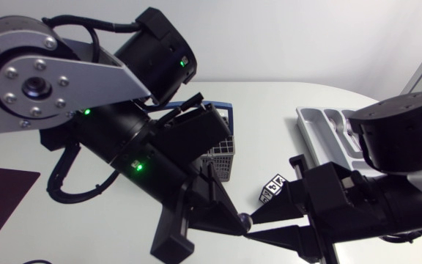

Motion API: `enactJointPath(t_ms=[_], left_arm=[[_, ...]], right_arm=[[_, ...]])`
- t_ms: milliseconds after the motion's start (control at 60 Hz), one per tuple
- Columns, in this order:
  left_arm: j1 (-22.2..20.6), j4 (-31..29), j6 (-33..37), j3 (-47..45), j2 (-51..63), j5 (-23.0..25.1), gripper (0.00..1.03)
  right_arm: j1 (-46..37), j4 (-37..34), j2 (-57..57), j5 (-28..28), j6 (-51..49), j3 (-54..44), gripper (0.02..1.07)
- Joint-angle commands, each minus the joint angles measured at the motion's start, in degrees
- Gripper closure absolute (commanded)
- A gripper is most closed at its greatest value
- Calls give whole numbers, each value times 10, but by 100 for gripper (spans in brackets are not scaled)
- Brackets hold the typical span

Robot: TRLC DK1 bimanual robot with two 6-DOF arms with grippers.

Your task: Transfer all utensils from the basket to the drawer tray.

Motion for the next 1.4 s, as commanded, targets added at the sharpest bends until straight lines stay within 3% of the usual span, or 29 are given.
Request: enactJointPath(t_ms=[0, 50, 267, 417, 650, 750, 850, 983, 1100, 1383], left_arm=[[-6, -3, 14, -5, -9, 13, 99], [-6, -2, 14, -4, -9, 13, 99], [-7, -2, 13, -3, -10, 13, 99], [-6, -2, 11, -2, -10, 13, 99], [16, 12, 0, 13, -18, 13, 53], [37, 43, -26, 13, -31, 13, 44], [70, 84, -63, 13, -45, 13, 43], [124, 125, -112, 18, -47, -3, 43], [161, 133, -122, 13, -47, -49, 44], [199, 149, -122, -25, -44, -168, 44]], right_arm=[[8, -1, -4, -3, 12, -15, 83], [9, -1, -4, -4, 12, -15, 92], [9, 0, 1, -3, 16, -16, 101], [8, 0, 4, 2, 20, -17, 102], [8, -10, 4, 15, 20, -23, 102], [6, -18, 4, 34, 16, -30, 102], [-15, -27, 4, 50, -1, -36, 102], [-90, -35, -1, 68, -40, -43, 102], [-201, -40, -8, 93, -94, -45, 102], [-445, 32, 11, 165, -234, -73, 102]])
